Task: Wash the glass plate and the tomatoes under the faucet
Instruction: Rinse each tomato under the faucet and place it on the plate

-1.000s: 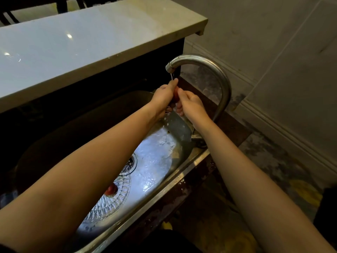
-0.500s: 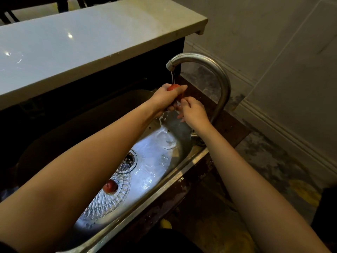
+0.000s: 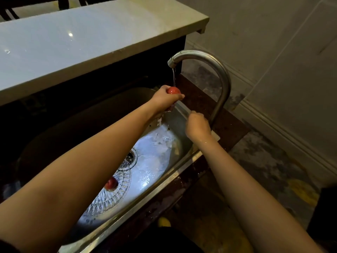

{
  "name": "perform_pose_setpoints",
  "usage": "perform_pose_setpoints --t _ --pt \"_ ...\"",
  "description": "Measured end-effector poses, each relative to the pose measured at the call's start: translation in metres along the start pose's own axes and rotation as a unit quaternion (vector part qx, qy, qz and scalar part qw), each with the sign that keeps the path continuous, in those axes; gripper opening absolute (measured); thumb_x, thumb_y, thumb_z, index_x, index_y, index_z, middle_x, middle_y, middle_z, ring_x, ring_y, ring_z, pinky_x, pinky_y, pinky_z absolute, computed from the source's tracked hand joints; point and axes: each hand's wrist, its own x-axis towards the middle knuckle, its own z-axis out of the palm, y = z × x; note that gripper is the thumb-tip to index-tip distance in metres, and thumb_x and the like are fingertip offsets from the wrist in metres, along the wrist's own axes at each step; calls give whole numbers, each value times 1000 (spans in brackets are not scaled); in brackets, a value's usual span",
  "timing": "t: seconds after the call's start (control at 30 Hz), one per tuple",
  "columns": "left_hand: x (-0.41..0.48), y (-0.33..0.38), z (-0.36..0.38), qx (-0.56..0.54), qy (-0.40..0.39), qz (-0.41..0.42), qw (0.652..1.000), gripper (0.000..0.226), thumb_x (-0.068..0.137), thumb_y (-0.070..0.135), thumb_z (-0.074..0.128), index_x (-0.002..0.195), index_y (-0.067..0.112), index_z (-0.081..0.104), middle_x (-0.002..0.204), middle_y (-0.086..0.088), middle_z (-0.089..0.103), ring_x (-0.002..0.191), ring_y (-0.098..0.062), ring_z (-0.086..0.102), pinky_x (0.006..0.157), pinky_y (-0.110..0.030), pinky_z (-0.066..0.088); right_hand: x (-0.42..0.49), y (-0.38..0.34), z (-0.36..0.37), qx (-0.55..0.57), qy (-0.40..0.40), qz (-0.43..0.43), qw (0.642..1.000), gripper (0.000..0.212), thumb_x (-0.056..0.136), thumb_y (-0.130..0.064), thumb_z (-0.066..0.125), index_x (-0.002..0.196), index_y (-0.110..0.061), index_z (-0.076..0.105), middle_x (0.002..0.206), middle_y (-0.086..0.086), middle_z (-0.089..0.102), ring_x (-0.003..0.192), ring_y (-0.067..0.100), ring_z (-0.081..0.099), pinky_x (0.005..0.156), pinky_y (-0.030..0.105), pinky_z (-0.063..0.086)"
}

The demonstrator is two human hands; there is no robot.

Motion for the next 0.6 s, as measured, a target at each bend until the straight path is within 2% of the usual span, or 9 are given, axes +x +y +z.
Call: perform_pose_setpoints --t 0.07,0.2,0.37,0.6 --pt "0 0 0 -21 -1 -6 1000 51 84 24 65 127 11 41 88 -3 50 61 -9 50 49 -15 45 -3 1 4 -4 -1 6 1000 24 89 -3 50 113 2 53 116 20 59 105 34 59 83 37 49" --pt "1 -2 3 -60 20 -11 998 50 85 28 64 125 12 40 96 -7 53 70 -13 55 56 -19 48 -4 4 7 30 28 21 999 20 91 1 45 108 2 55 112 21 62 103 35 60 85 40 49" --pt "0 -8 6 -80 21 -25 996 49 87 28 62 126 8 41 116 -20 56 69 -14 58 49 -16 49 -9 7 11 51 74 17 996 20 91 2 41 104 1 57 104 20 63 97 35 62 74 39 48" --pt "-3 -18 7 -82 21 -27 996 49 86 25 63 128 9 42 127 -21 51 99 -28 59 64 -23 52 -16 15 19 75 97 0 992 22 89 3 44 107 -1 56 101 21 63 91 38 61 64 36 43"
